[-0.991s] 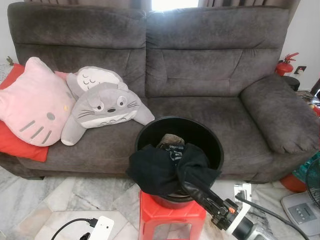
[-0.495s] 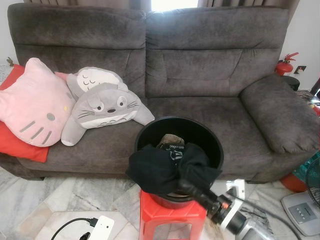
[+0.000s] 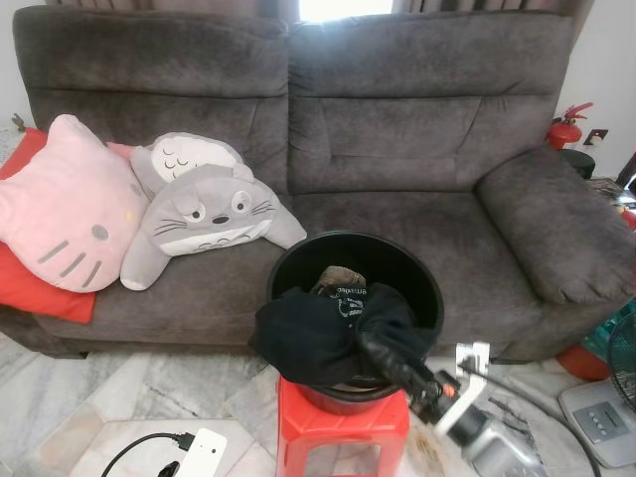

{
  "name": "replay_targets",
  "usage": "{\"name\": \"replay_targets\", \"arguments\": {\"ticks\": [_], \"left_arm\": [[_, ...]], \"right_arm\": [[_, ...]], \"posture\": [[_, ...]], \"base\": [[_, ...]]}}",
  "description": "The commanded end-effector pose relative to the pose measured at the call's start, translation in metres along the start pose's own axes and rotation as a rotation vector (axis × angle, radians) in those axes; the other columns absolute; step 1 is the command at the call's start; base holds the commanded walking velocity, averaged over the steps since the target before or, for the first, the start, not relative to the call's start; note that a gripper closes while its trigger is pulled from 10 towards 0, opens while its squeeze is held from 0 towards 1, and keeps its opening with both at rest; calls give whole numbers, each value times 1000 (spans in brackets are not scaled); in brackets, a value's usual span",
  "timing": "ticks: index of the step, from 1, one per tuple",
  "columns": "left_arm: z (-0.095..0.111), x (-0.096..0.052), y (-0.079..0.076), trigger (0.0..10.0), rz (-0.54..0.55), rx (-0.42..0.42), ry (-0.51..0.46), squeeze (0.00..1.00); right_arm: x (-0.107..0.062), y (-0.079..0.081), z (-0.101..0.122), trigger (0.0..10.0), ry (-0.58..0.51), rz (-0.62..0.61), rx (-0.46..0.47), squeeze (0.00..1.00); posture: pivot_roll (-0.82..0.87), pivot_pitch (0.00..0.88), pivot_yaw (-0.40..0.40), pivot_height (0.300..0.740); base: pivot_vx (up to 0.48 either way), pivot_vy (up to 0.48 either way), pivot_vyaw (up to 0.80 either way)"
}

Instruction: Hang hanger

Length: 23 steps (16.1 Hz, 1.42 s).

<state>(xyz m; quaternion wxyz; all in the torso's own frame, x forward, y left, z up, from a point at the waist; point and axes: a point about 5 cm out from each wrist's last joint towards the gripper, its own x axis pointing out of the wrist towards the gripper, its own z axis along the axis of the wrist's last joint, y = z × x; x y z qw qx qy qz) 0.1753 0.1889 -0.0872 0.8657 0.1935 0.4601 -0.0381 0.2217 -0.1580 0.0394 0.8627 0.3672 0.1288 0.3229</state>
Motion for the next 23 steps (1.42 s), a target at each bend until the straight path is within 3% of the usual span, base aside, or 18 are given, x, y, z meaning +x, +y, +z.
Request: {"name": "replay_targets", "arguments": {"ticks": [1, 7, 8, 9, 20, 23], "left_arm": [[-4, 0, 1, 10000, -1, 28, 12, 0], [-4, -1, 0, 10000, -7, 35, 14, 0], [-4, -1, 0, 10000, -7, 34, 15, 0], [-4, -1, 0, 10000, -7, 34, 15, 0], [-4, 0, 0, 10000, -15, 32, 15, 0], [-4, 0, 0, 10000, -15, 32, 16, 0]], "right_arm": [[2, -3, 1, 10000, -8, -21, -11, 0], [11, -5, 7, 10000, -51, -38, -8, 0], [13, -5, 7, 4431, -58, -39, -8, 0], [13, -5, 7, 0, -63, -40, -4, 0], [15, -9, 10, 0, -79, -75, -13, 0], [17, -17, 15, 0, -82, -177, -74, 0]], "posture": [[-160, 0, 14, 740], [-158, 0, 15, 740], [-158, 0, 15, 740], [-158, 0, 15, 740], [-158, 11, 14, 740], [-161, 16, 15, 740]], "base": [[0, 0, 0], [0, 0, 0], [0, 0, 0], [0, 0, 0], [0, 0, 0], [0, 0, 0]]}}
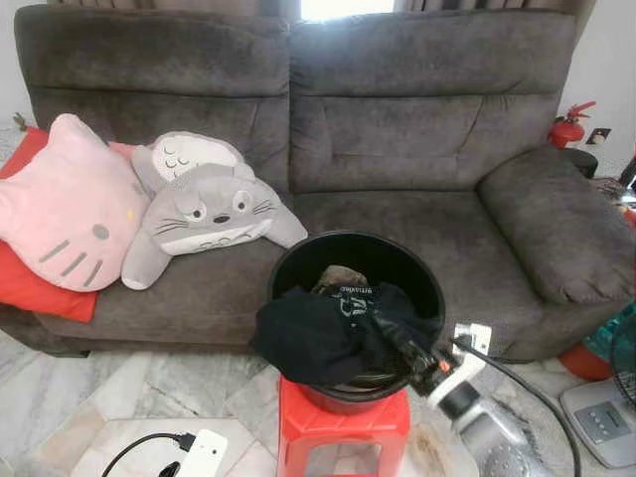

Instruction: Hang hanger

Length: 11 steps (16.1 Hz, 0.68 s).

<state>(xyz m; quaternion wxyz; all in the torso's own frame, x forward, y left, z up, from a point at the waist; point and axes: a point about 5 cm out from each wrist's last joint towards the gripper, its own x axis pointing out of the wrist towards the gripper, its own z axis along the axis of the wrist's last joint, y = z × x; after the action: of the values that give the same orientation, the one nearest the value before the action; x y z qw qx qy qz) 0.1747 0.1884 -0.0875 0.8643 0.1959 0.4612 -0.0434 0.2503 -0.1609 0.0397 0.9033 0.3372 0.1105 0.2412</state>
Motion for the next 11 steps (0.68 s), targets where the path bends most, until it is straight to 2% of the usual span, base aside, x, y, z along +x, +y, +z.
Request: {"name": "replay_targets", "arguments": {"ticks": [1, 4, 6, 8, 11], "left_arm": [[-3, 0, 1, 10000, -8, 21, 14, 0], [-4, 0, 1, 10000, -8, 20, 14, 0], [-4, 0, 2, 10000, -8, 23, 15, 0], [-4, 0, 2, 10000, -8, 22, 15, 0], [-4, 0, 2, 10000, -9, 19, 17, 0]], "right_arm": [[1, -7, 7, 0, -30, -79, -40, 0], [7, -5, 26, 0, -91, -133, -123, 0], [12, 1, 44, 0, -125, -169, -244, 0], [17, 10, 54, 0, -99, -182, -457, 0], [23, 25, 69, 0, -145, -178, -562, 0]], "posture": [[-161, 16, 15, 740], [-162, 20, 14, 740], [-165, 21, 14, 740], [-167, 23, 13, 740], [-168, 21, 11, 740]], "base": [[0, 0, 0], [0, 0, 0], [0, 0, 0], [0, 0, 0], [0, 0, 0]]}}
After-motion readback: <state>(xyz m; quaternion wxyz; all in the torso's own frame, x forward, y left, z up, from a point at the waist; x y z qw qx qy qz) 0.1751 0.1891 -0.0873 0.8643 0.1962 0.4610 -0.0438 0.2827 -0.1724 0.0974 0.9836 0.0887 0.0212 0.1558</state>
